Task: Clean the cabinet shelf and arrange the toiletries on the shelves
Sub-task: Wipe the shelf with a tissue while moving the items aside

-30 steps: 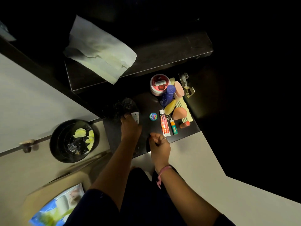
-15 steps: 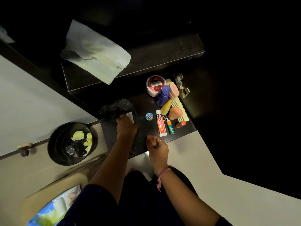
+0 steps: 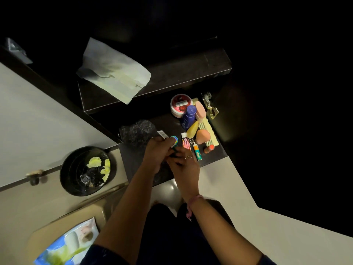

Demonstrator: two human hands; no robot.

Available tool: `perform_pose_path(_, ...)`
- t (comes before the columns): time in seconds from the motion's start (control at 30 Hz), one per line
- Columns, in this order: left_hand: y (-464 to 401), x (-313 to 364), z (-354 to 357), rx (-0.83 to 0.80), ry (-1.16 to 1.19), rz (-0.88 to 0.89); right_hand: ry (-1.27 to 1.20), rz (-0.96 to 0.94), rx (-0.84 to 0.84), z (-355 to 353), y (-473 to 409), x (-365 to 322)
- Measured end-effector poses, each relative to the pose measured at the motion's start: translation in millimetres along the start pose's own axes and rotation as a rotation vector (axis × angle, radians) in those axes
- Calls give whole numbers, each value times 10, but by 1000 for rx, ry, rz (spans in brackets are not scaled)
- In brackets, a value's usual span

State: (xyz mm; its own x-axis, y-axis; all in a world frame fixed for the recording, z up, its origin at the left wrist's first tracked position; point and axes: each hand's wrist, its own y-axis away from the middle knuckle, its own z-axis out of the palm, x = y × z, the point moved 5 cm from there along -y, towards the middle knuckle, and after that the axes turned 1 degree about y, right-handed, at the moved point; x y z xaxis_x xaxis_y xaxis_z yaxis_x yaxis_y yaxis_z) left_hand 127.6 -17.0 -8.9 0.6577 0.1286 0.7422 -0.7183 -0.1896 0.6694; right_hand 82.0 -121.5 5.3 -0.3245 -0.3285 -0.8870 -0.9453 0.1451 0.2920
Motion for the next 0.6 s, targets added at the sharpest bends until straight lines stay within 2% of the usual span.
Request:
perform_pose_path(0.1, 95, 135, 77, -54, 96, -12, 117, -74, 74, -165, -64, -137)
perform_pose_path(0.23, 120, 276, 147, -250, 176, 22, 233, -198, 104, -332, -155, -269)
perform_pose_path(0.3, 83, 276, 122, -323, 170, 72, 211, -188, 166, -489, -201, -289)
perform_pose_path(0.37, -91, 174, 44, -235, -77, 127, 129, -144, 292, -733, -269, -282)
perform_pose_path(0.43, -333, 54, -36, -34, -446, 159, 90, -75, 415, -991, -356, -218)
perform_pose_path(0.5, -475, -21, 1, 36, -742, 171, 74, -1, 486, -1203, -446, -106)
perform_pose_path(0.53, -524, -58, 32, 45, -807, 153, 73, 24, 512, -1276, -494, -41)
perform_pose_path(0.6, -597, -119, 88, 74, -774, 96, 121, 82, 526, -1332, -572, 98)
